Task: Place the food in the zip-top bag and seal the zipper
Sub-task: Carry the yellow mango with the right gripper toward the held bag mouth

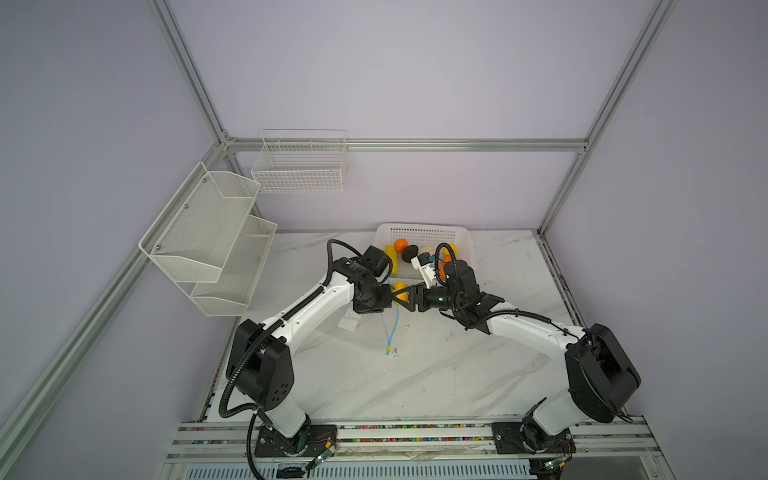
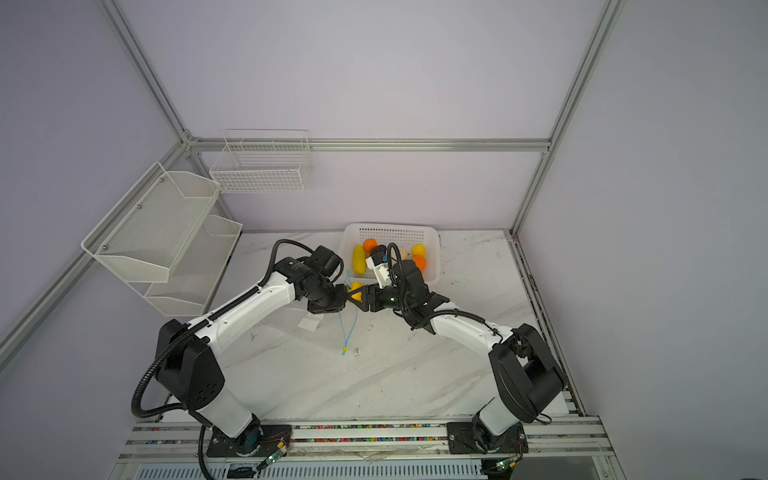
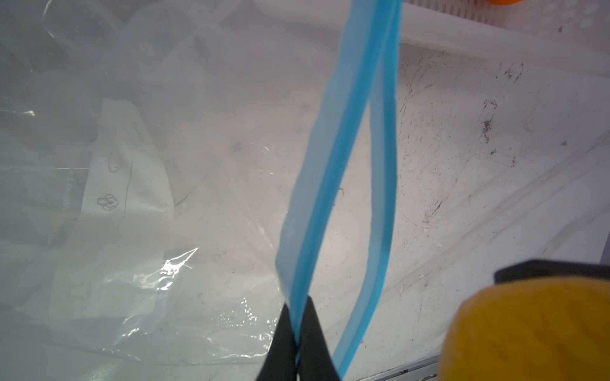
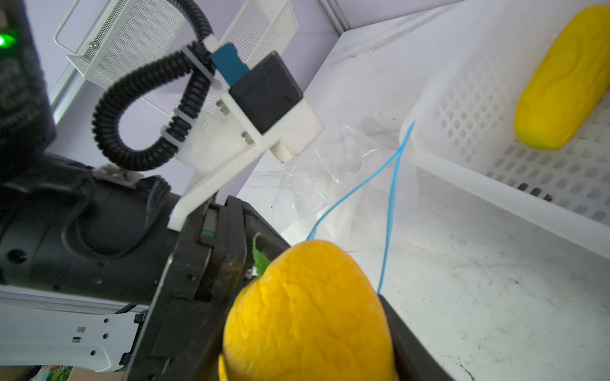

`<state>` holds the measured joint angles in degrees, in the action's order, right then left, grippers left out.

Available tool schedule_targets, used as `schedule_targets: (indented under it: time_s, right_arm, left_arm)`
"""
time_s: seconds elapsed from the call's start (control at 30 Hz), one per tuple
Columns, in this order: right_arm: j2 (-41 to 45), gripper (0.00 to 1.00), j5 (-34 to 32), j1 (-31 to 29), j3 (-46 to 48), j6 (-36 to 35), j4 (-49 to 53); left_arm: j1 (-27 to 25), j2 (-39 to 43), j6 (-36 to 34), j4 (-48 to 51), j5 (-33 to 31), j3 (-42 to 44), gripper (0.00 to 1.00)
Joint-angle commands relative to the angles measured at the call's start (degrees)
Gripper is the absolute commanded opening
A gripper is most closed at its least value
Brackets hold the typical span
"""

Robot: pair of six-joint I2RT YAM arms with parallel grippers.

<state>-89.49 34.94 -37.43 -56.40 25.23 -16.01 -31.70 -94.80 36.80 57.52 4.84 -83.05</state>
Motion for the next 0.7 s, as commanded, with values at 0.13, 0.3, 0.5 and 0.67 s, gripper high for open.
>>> schedule_targets:
  time_s: [0.13,0.3,0.5,0.67]
  right_arm:
    - [-3.7,0.49,1.5,-0.3,-1.8,-0.1,-2.7]
    - [-4.9,0.49,0.4,-0.3,-2.2,-1.9,-0.3]
    - [-5.6,0.48,-6.0,-0.3,-4.7,-6.8,8.7]
    - [-6.2,0.48,-8.1,-0.9,-6.3,-8.8,12.0]
  left_arm:
    - [0.3,3.3,1.2,-1.0,1.8,-2.6,0.00]
    - [0.3,3.9,1.5,-1.3,2.4,-2.3,0.00]
    - [0.4,4.8,2.2,-1.7,3.2,-2.2,0.00]
    - [0.2,5.7,3.1,-3.2,4.4,-1.0,0.00]
